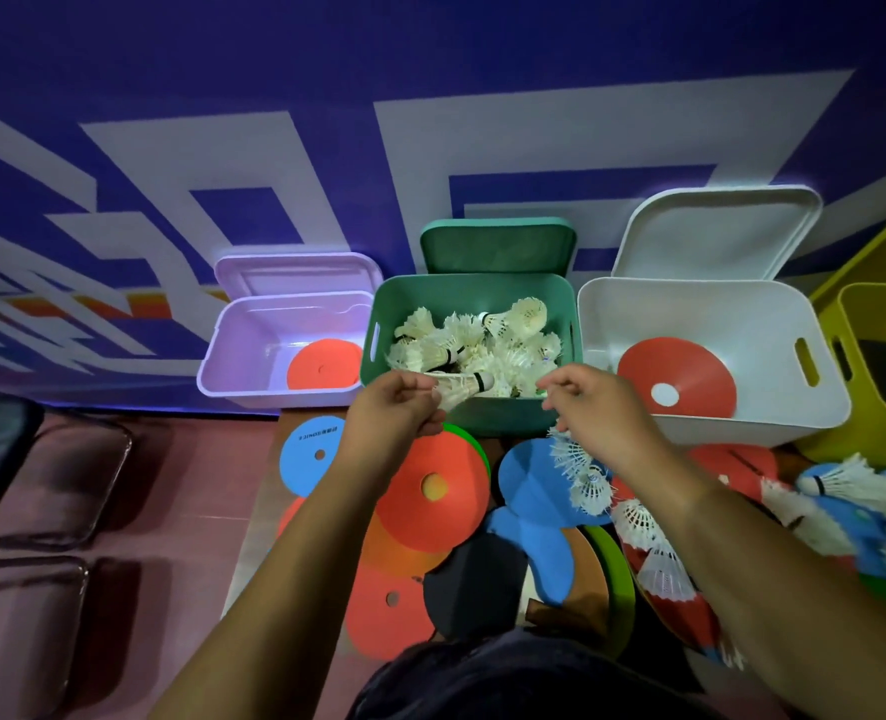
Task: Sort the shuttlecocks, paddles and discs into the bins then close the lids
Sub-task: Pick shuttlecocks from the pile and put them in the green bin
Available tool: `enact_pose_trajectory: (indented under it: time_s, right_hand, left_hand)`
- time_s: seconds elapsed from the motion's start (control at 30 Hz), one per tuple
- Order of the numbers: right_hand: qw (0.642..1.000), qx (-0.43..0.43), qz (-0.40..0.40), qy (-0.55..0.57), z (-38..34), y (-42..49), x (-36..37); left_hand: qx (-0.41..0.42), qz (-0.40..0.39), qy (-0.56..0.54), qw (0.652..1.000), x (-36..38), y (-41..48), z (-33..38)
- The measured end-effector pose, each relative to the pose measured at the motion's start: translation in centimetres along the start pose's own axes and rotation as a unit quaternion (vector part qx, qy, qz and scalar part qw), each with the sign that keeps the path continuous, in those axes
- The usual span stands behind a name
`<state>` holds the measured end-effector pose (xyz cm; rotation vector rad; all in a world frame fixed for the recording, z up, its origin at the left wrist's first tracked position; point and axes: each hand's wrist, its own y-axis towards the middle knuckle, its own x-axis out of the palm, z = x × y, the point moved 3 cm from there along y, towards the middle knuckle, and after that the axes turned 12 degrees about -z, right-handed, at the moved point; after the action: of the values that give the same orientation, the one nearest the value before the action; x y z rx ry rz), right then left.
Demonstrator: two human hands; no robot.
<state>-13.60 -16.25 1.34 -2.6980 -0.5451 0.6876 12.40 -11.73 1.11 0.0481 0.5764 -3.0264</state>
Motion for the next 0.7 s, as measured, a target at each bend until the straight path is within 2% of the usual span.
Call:
enact_pose_trajectory:
  time_s: [0.2,0.37,0.53,0.7]
  right_hand:
    - [1.0,0.009,0.0,-0.001,1.2,-1.7,-0.6]
    - [1.0,0.008,0.007,-0.002,2.0,-2.9,-1.3]
    - [1.0,0.008,0.023,0.011,3.5,-4.0,-1.6]
    - [0.997,0.026,0.058,0.035,5.4,-4.6,-1.2]
  left_hand:
    - [0.028,-0.01,-0.018,0.999,1.9,4.2,2.8]
    - [-0.013,-0.049,-0.006,0.999,4.4,6.1,2.4]
    - [-0.048,-0.061,0.011,0.997,5.0,4.1,-0.1]
    - [-0.071,-0.077,0.085,0.991,5.4,1.3,-2.6]
